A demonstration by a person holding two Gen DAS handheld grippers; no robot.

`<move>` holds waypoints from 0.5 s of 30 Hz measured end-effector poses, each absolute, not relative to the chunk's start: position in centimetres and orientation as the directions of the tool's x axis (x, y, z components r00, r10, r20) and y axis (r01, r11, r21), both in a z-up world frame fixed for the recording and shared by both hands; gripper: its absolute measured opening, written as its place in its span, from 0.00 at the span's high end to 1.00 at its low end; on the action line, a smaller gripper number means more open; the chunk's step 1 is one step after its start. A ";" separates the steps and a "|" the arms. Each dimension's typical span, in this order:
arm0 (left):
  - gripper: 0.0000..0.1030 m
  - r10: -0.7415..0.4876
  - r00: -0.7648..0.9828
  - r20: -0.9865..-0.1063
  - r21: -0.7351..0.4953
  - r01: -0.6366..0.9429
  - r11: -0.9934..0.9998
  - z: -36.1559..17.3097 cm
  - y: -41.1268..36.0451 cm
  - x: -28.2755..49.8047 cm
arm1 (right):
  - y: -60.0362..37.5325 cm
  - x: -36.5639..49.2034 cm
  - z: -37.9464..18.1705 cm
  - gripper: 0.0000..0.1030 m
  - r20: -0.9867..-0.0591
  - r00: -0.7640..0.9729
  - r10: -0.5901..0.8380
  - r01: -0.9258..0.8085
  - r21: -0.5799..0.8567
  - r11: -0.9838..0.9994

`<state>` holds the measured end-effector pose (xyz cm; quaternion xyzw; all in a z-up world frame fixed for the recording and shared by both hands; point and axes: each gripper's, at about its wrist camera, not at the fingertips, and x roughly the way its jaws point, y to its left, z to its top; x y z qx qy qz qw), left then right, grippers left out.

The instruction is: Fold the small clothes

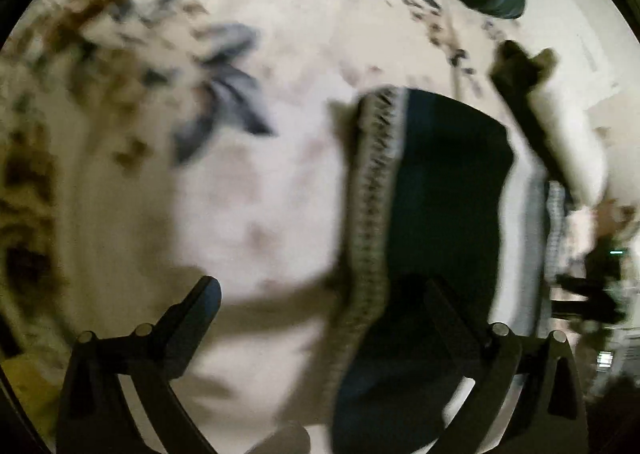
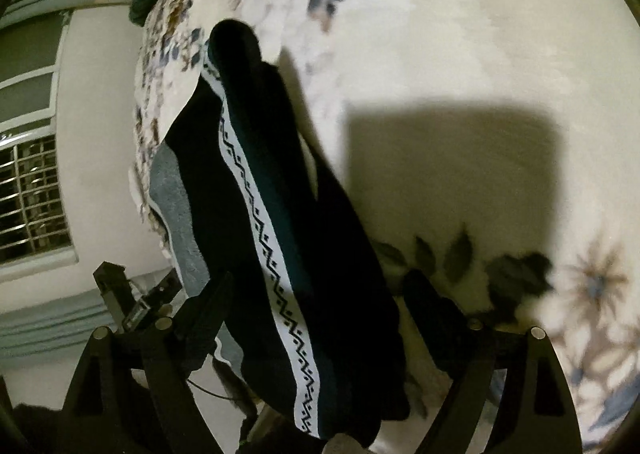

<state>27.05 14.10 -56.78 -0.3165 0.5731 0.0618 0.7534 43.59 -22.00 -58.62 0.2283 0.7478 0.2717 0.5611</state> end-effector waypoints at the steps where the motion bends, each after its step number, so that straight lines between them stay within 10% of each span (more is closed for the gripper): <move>1: 0.00 -0.323 0.348 -0.880 -0.459 -0.452 0.765 -57.4 14.0 27.4 | -21.6 43.8 -59.1 0.13 -0.703 -0.276 0.656 0.037 0.674 0.738; 15: 0.00 -0.473 0.446 -0.760 -0.633 -0.344 0.693 -58.4 13.0 31.0 | -15.5 44.7 -62.6 0.09 -0.521 -0.416 0.745 0.008 0.817 0.576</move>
